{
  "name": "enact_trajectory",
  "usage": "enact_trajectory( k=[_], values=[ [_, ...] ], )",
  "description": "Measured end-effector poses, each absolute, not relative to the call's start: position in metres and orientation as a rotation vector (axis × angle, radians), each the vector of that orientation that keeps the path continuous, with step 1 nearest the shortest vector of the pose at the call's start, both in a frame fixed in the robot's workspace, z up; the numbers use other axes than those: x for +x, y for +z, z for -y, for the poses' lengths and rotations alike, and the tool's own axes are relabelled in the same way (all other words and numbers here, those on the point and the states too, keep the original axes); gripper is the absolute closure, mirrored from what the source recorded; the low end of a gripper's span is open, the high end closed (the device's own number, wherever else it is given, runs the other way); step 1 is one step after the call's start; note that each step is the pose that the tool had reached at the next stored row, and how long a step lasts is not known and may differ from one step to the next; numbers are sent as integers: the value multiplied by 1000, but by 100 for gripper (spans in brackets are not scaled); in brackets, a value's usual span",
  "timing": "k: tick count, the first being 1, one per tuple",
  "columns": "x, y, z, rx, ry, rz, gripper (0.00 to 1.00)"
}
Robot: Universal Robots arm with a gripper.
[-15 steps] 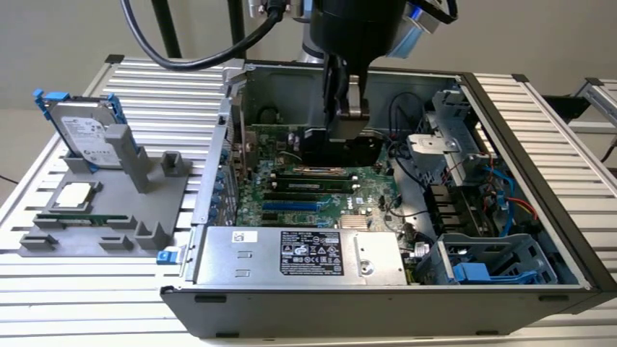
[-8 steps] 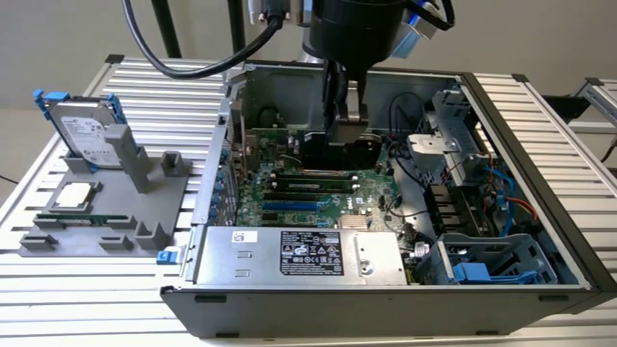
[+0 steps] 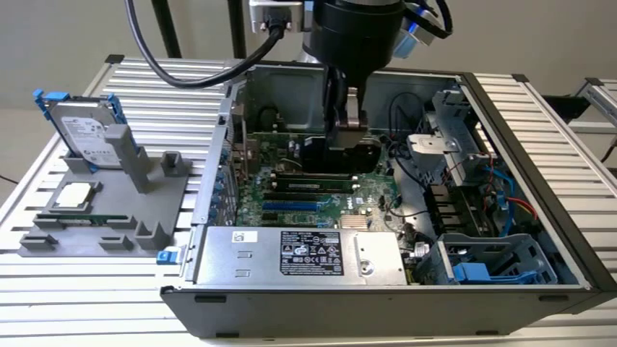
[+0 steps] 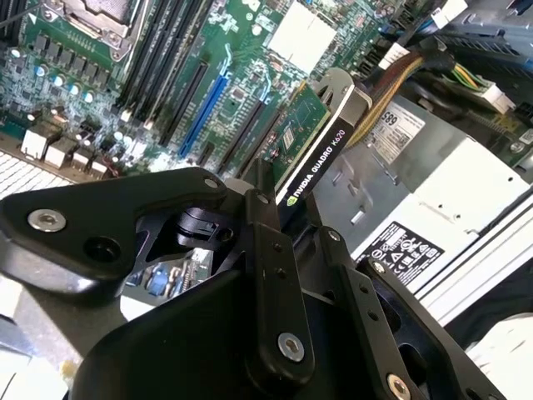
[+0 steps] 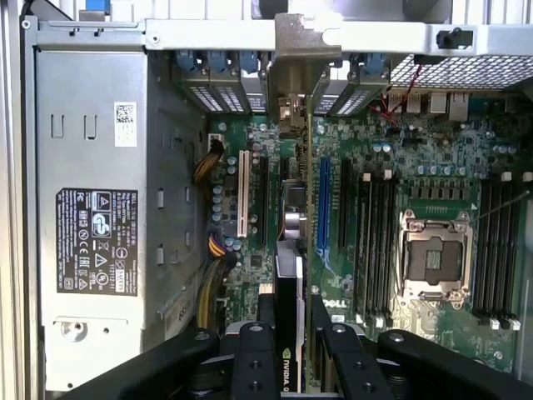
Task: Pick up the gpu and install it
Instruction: 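Insert the gpu into the slot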
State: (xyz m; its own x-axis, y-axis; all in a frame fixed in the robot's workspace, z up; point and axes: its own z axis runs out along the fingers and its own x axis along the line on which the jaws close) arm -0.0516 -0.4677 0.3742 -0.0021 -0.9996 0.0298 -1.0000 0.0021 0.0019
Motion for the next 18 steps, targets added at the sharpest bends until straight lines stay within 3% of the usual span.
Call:
enact_trajectory(
  k=[18],
  values=[
    [-36, 364, 468, 2185, 30, 2226, 100]
  ],
)
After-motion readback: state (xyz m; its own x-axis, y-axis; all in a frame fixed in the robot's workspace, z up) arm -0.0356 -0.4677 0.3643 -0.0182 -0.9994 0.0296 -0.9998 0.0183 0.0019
